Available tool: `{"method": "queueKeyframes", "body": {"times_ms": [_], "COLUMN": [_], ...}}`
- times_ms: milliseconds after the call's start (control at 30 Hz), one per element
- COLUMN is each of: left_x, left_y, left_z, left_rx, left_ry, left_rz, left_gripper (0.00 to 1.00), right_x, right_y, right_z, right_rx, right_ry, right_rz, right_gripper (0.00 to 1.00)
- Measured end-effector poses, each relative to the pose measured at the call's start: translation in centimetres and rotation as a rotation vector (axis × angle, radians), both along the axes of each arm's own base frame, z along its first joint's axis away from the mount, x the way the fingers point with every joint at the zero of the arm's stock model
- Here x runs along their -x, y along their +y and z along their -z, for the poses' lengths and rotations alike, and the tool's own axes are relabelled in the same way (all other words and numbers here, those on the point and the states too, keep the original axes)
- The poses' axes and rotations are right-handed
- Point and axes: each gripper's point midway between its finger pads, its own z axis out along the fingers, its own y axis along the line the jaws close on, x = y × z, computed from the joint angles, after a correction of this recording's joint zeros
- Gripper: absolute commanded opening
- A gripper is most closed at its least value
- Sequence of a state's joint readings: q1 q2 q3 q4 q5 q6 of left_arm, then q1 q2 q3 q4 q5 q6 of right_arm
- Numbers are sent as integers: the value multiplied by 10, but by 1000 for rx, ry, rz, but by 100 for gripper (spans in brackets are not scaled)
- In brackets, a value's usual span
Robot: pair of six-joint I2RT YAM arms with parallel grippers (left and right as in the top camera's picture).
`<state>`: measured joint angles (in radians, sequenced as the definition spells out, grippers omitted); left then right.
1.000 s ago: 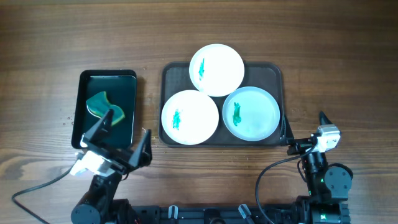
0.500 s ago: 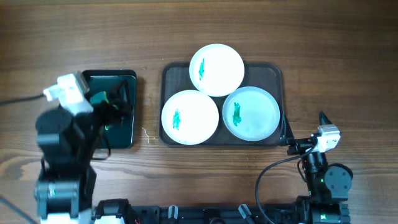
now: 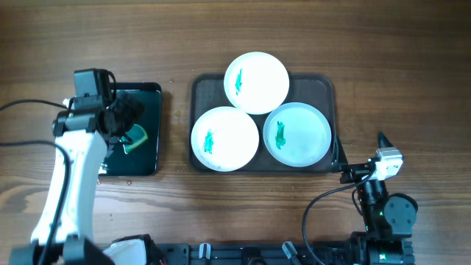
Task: Clean dirty plates on tray and stack at the side
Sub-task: 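Grasp the green-and-yellow sponge with the left gripper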
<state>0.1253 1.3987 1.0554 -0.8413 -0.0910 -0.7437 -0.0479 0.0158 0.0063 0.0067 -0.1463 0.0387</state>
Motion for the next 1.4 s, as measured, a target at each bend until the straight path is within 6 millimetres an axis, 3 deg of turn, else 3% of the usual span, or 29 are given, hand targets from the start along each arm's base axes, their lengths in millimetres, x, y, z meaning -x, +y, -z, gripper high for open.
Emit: {"method": "queueKeyframes", "body": {"times_ms": [167, 267, 433, 633, 767, 800, 900, 933, 1133, 1200, 1300, 1333, 1367, 1400], "left_x": [0, 2, -12, -39, -44, -42, -39, -38, -36, -36, -36, -36, -35, -35], "left_y": [15, 26, 33, 34, 35, 35, 34, 34, 33, 33, 33, 34, 36, 38], "left_z": [43, 57, 74, 77, 92, 100, 110, 111, 111, 111, 111, 111, 111, 111], "left_rx": [7, 11, 38, 44, 46, 49, 55, 55, 55, 56, 54, 48, 37, 25], "left_ry": [121, 161, 139, 51, 66, 86, 117, 121, 130, 130, 130, 130, 133, 134], "left_rz": [-101, -149, -175, -160, -158, -158, -156, -153, -150, -151, -149, -152, -155, -160], "left_gripper": [100, 100, 100, 96, 94, 91, 49, 46, 54, 83, 82, 79, 48, 32], "right_x": [0, 0, 0, 0, 0, 0, 0, 0, 0, 0, 0, 0, 0, 0], "right_y": [0, 0, 0, 0, 0, 0, 0, 0, 0, 0, 0, 0, 0, 0], "right_z": [0, 0, 0, 0, 0, 0, 0, 0, 0, 0, 0, 0, 0, 0], "right_rx": [0, 0, 0, 0, 0, 0, 0, 0, 0, 0, 0, 0, 0, 0], "right_ry": [0, 0, 0, 0, 0, 0, 0, 0, 0, 0, 0, 0, 0, 0], "right_rz": [0, 0, 0, 0, 0, 0, 0, 0, 0, 0, 0, 0, 0, 0], "right_gripper": [100, 100, 100, 100, 100, 100, 100, 100, 100, 100, 100, 100, 100, 100]}}
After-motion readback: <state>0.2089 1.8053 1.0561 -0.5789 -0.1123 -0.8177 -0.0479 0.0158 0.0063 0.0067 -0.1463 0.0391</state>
